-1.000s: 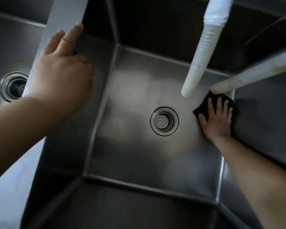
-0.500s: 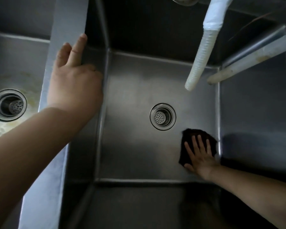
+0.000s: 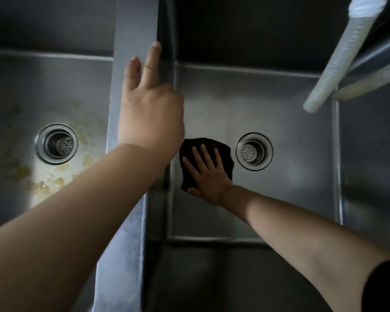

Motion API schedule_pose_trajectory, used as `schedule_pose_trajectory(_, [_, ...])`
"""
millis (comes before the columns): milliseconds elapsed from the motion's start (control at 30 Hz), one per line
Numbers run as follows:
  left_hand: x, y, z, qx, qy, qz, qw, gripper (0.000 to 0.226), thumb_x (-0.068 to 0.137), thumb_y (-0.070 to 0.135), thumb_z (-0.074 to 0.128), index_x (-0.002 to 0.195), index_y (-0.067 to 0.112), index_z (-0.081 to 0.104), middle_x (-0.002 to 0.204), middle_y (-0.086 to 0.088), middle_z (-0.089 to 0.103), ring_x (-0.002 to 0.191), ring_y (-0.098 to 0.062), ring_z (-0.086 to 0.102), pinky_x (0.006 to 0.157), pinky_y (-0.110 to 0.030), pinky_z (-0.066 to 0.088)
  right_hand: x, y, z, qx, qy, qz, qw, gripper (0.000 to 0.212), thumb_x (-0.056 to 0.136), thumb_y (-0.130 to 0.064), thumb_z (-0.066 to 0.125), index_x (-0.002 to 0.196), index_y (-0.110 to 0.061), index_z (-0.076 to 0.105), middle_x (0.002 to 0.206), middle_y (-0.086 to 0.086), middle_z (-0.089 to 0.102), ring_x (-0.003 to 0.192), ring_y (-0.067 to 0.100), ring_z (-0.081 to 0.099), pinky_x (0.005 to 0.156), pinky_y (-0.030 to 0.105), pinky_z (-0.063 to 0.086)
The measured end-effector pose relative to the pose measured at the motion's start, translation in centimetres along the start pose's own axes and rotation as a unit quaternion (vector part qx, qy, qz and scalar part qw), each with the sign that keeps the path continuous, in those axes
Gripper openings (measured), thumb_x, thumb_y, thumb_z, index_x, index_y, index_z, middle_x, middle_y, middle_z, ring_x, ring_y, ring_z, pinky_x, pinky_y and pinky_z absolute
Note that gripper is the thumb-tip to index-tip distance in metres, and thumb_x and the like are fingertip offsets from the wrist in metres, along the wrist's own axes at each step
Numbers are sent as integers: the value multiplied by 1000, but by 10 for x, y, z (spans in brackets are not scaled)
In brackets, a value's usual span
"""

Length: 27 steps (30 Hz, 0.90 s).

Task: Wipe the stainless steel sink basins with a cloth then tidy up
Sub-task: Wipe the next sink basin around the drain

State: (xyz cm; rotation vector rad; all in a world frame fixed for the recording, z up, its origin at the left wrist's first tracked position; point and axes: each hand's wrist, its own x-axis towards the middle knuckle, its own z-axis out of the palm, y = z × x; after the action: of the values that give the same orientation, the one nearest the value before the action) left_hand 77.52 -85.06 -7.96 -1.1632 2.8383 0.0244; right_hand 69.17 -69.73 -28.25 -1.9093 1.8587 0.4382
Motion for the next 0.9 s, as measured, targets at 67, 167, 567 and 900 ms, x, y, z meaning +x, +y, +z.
schedule_pose_trajectory(67, [1,0,1,10,-4,0,1000,19,85,16,49,79,19,67,107,-7,67,146,-31,0,117,-53,6,6,-16,-5,-1,2,-3,1000,89,90,-60,38,144,-21,-20,154,17,-20,128,38,-38,96,57,-34])
schedule_pose_trajectory(167, [1,-1,1,26,-15,-4,1000,19,86,16,47,81,19,66,106,-8,67,146,-33,-1,117,-53,5,-5,-40,-3,0,-13,-33,999,86,91,-58,38,149,-16,-11,155,21,-15,126,42,-38,95,59,-33])
schedule_pose_trajectory(567, [-1,3,-2,37,-15,-20,999,23,85,14,49,87,11,71,112,-12,67,146,-29,2,118,-49,5,-80,-23,29,-50,-75,-319,943,62,98,-38,41,151,-31,10,159,9,-4,136,29,-27,101,49,-31])
schedule_pose_trajectory(900, [-10,25,-8,68,33,38,996,28,85,7,47,98,-8,67,113,-26,63,142,-36,22,118,-46,8,-187,106,64,-64,-214,-155,962,65,98,-49,27,146,-36,-16,145,-3,-36,118,24,-52,90,42,-43])
